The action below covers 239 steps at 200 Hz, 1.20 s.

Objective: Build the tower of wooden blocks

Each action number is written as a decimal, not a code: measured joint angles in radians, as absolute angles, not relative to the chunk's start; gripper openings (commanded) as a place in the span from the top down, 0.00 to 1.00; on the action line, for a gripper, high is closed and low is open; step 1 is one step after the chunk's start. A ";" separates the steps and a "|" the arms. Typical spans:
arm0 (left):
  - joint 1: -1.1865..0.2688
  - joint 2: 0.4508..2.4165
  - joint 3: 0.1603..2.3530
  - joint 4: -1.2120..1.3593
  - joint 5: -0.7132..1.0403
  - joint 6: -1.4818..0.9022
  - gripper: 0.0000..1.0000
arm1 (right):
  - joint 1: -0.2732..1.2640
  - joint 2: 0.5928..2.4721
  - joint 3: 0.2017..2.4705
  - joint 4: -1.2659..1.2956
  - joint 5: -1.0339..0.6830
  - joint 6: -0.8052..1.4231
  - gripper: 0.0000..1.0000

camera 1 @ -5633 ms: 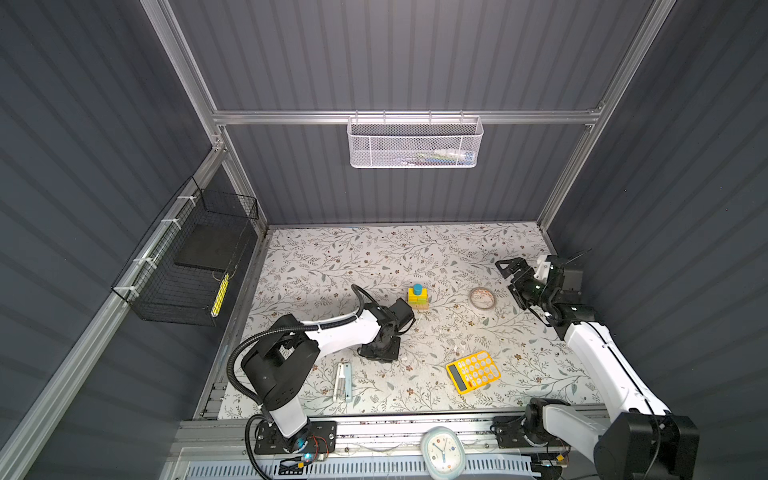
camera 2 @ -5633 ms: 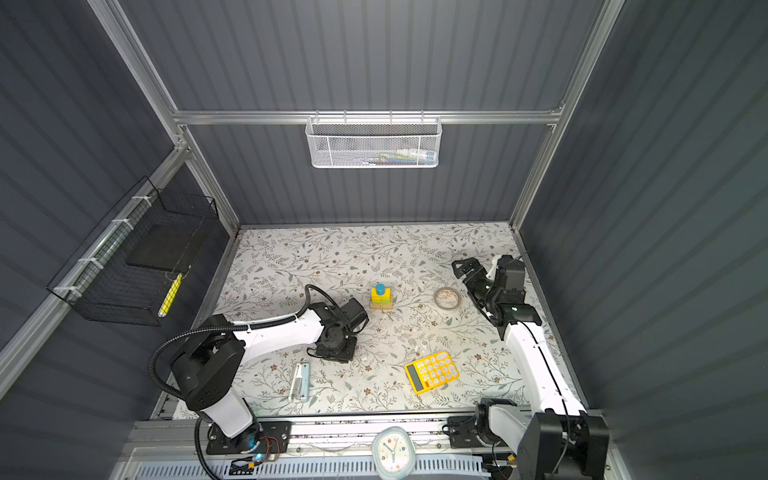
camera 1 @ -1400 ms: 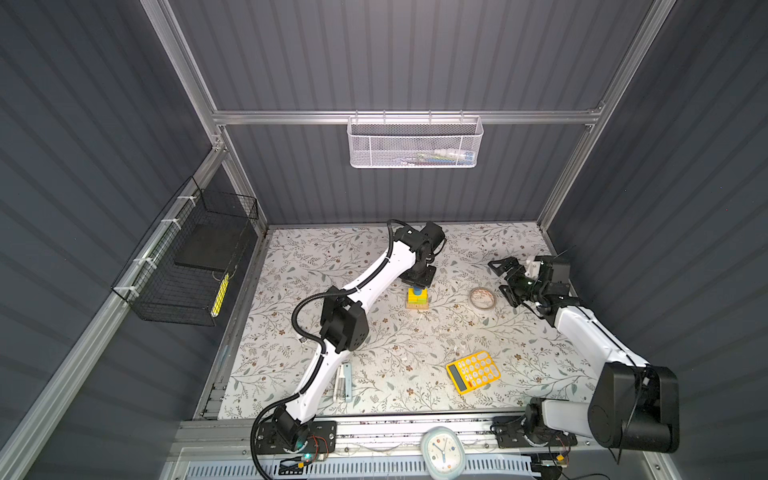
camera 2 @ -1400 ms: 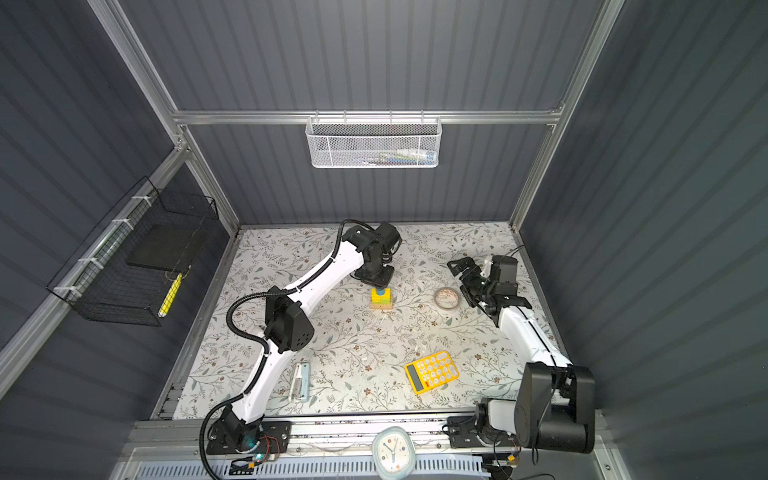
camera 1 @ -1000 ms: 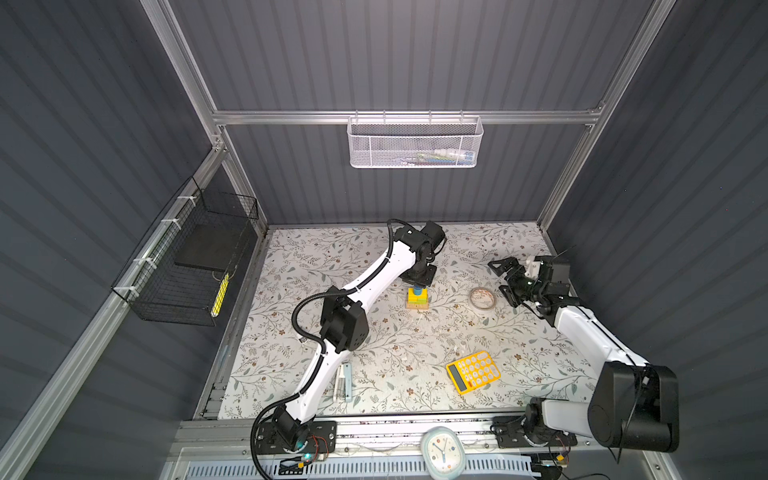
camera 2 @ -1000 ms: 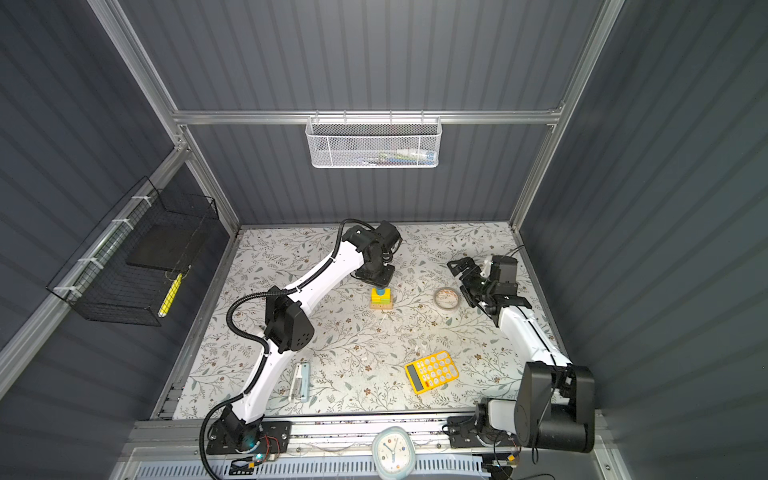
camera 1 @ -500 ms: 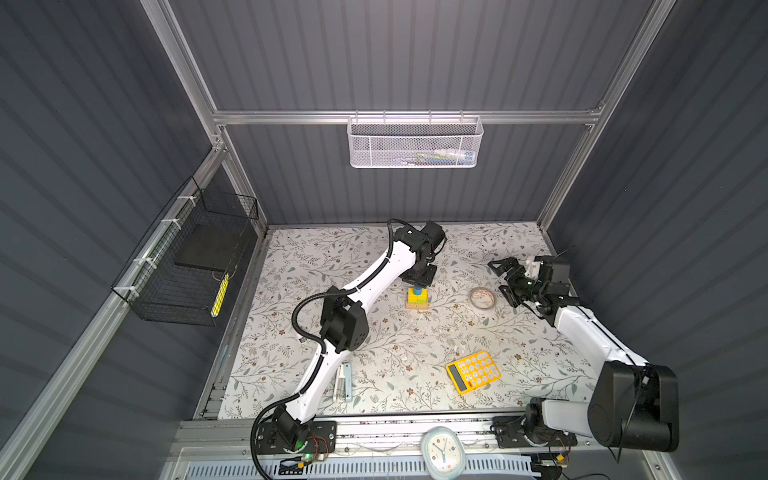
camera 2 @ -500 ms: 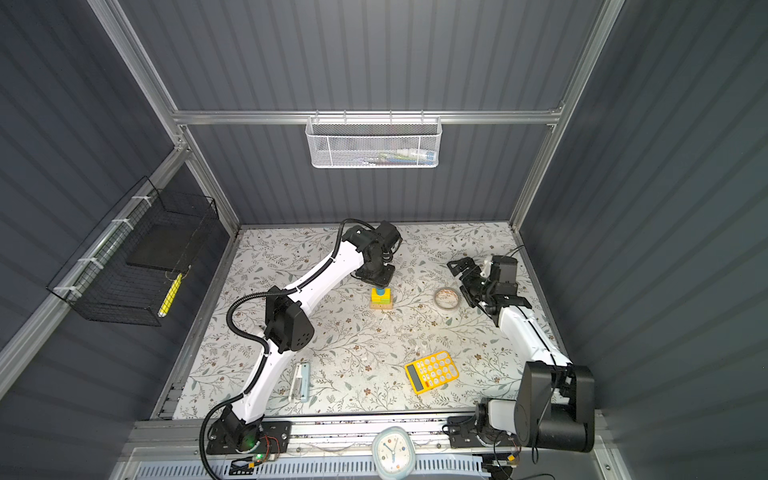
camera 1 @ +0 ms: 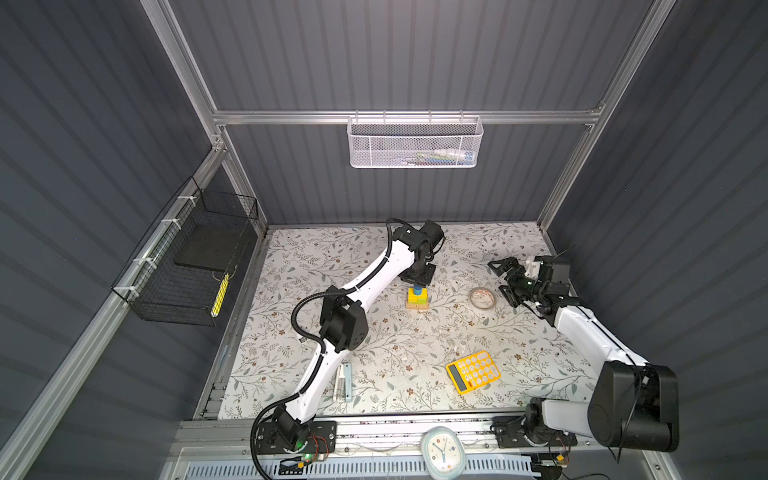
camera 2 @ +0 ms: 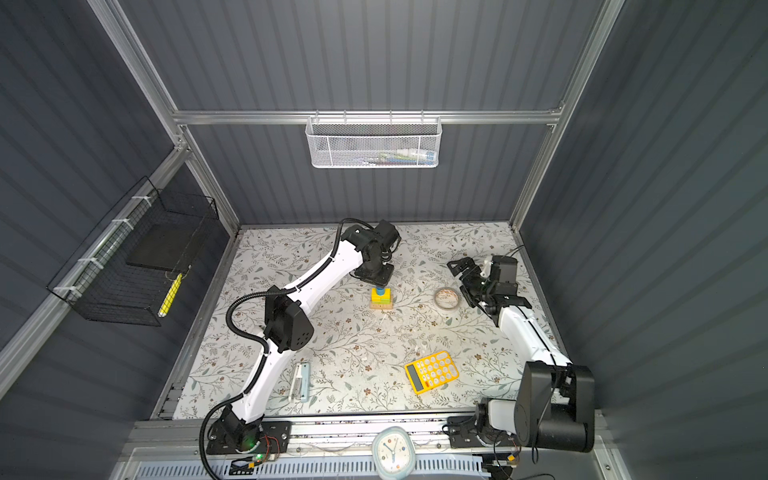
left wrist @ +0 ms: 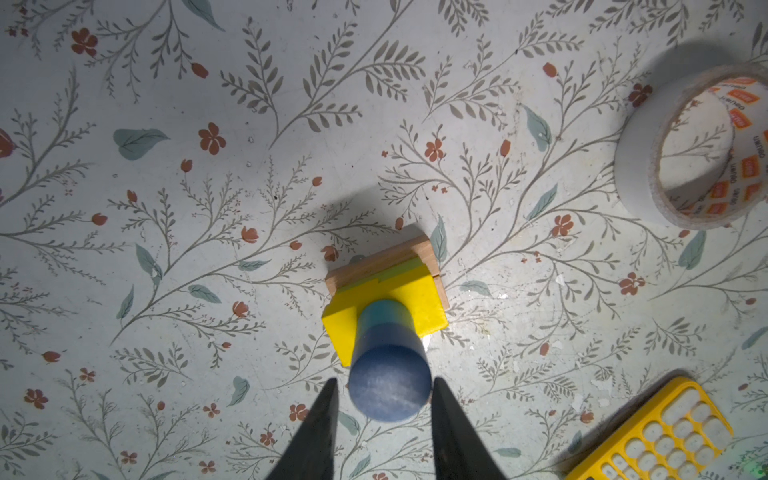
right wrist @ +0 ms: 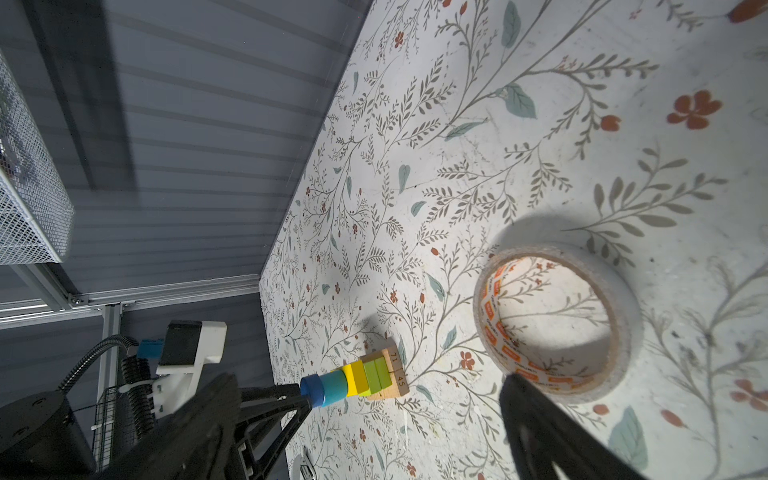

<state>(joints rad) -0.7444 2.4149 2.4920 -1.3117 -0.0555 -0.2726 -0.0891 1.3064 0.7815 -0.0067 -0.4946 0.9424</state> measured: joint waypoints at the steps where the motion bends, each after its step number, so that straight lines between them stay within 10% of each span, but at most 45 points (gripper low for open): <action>1: -0.744 2.415 2.492 -1.312 -0.055 -0.273 0.62 | -0.089 1.306 0.781 -0.006 -0.495 0.942 0.01; 91: -0.744 2.415 2.492 -1.308 -0.047 -0.273 0.50 | -0.089 1.318 0.781 -0.001 -0.495 0.943 0.01; 239: -0.738 2.448 2.492 -1.278 -0.047 -0.292 0.59 | -0.093 1.318 0.781 0.000 -0.498 0.943 0.01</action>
